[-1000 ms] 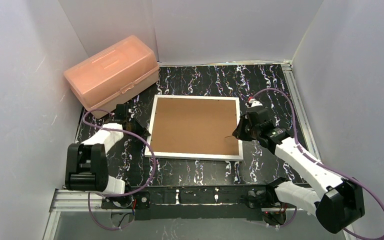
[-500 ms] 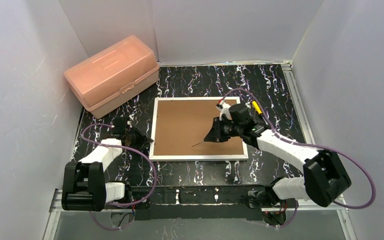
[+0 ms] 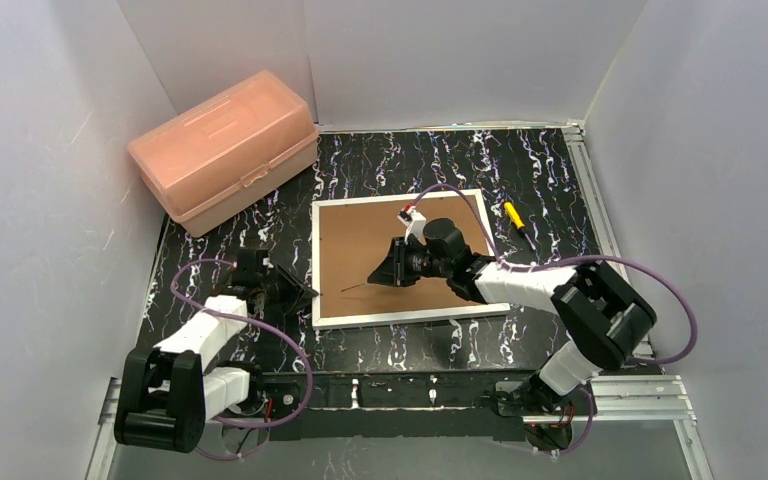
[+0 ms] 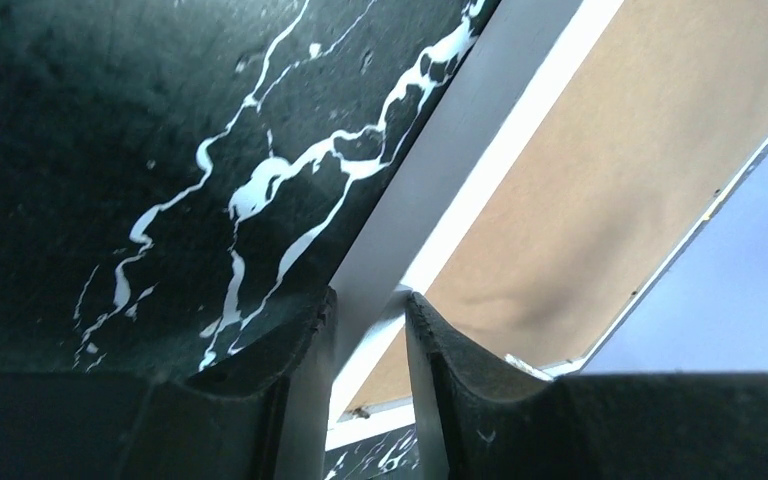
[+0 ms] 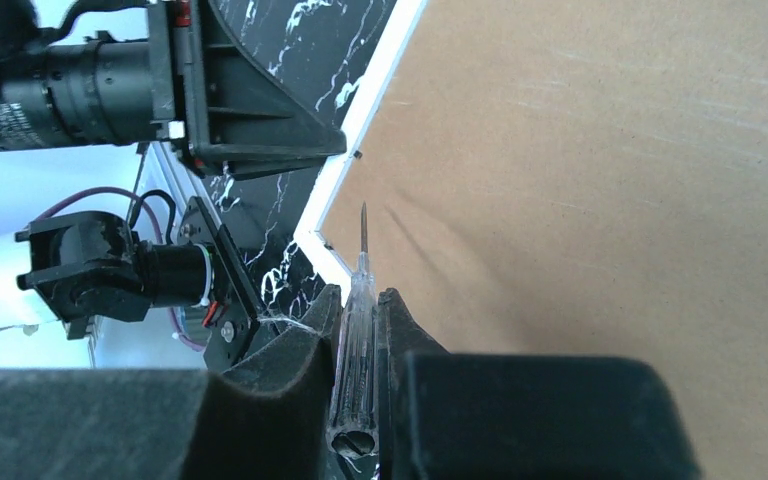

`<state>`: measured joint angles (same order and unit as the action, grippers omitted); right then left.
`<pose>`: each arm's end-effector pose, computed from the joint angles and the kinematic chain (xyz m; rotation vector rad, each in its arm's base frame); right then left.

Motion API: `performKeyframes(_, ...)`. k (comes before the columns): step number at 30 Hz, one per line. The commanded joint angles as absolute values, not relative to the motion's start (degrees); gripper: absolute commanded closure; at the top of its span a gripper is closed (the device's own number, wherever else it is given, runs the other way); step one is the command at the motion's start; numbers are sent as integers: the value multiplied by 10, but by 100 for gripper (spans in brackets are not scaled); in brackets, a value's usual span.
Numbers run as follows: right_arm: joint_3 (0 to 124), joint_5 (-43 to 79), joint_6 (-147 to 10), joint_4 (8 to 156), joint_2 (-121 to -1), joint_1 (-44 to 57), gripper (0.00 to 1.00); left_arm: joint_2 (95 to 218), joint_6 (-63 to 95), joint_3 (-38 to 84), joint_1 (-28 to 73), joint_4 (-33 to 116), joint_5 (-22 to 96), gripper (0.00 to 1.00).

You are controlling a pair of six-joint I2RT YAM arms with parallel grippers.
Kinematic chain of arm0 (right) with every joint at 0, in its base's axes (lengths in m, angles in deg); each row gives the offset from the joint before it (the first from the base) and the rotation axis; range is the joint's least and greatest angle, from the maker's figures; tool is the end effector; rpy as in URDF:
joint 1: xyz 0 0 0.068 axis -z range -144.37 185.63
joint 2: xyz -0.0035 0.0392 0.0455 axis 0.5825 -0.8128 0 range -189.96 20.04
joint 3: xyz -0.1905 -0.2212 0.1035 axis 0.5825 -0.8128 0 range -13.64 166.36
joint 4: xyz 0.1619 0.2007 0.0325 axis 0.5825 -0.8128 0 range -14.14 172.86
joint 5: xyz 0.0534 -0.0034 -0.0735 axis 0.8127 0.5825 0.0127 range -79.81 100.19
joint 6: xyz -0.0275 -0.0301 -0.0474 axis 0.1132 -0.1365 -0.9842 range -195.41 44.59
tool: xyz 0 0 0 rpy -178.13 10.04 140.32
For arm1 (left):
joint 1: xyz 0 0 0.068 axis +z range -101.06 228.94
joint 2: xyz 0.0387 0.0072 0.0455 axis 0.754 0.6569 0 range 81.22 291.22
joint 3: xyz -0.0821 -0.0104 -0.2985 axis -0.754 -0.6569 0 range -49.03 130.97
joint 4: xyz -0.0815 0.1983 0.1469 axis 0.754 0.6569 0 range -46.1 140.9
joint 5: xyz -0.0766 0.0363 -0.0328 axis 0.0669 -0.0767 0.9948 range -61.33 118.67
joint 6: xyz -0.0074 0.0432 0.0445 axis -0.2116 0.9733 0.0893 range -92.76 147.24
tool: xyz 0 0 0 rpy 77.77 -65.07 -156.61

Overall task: Take the photo out of the frame
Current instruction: Adjust the photo frame at the center of the board.

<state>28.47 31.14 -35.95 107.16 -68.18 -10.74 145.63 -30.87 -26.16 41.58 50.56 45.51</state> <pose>0.2172 0.2525 0.2375 -0.4002 2.1403 1.2883 0.1878 -0.0381 0.1805 -0.9633 2.3675 -0.8448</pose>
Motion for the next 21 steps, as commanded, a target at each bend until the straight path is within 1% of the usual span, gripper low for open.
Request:
performKeyframes(1, 300, 307, -331, 1154, -714, -121, 99, 1428, -260, -248, 412, 594, 430, 70)
performKeyframes(4, 301, 306, -322, 1170, -732, -123, 99, 1434, -217, -221, 413, 590, 453, 68)
performKeyframes(8, 300, 309, -312, 1190, -752, -124, 99, 1456, -171, -198, 413, 569, 504, 60)
performKeyframes(11, 303, 305, -309, 1193, -766, -124, 99, 1464, -162, -192, 414, 555, 515, 58)
performKeyframes(21, 306, 305, -291, 1229, -811, -125, 99, 1495, -130, -188, 416, 532, 528, 64)
